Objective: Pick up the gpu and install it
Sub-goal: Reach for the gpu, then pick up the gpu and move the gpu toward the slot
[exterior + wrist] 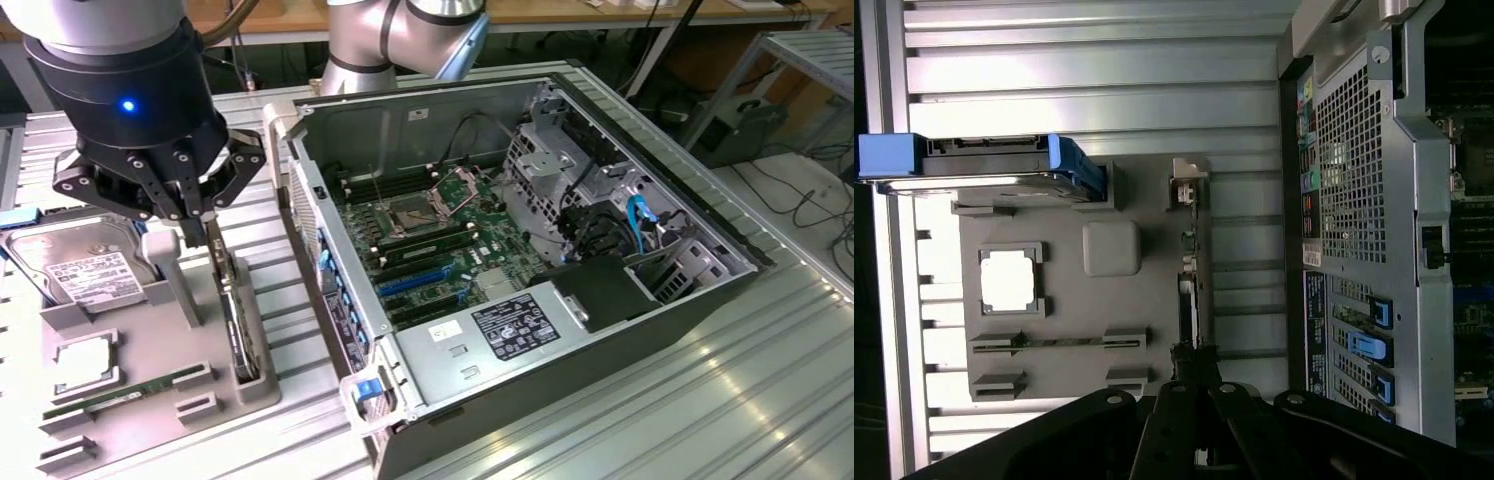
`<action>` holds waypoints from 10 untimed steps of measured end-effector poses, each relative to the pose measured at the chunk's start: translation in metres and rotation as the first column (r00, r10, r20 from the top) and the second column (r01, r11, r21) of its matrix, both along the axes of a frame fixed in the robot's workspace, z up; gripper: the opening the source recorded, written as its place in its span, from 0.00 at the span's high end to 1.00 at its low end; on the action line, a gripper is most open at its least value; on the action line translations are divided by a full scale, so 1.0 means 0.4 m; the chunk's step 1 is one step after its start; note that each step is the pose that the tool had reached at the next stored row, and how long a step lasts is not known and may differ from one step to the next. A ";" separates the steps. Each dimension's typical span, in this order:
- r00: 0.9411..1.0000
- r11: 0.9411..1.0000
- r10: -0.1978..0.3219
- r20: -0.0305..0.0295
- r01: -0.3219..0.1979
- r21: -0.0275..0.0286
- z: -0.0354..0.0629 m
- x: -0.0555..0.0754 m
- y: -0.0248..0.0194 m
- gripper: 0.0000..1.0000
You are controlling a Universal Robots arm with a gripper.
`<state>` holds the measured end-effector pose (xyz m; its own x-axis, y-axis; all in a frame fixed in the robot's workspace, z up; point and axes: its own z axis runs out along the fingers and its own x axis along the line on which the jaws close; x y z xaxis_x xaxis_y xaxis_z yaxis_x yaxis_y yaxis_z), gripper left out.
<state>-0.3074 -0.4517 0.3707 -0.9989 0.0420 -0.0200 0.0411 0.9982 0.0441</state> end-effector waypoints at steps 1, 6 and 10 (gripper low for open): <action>1.000 1.000 0.000 0.000 0.000 0.000 0.000 0.000 0.000 0.89; 1.000 1.000 0.000 0.000 0.000 0.000 0.000 0.000 0.000 0.89; 1.000 1.000 0.000 0.000 0.000 0.000 0.000 0.000 0.000 0.89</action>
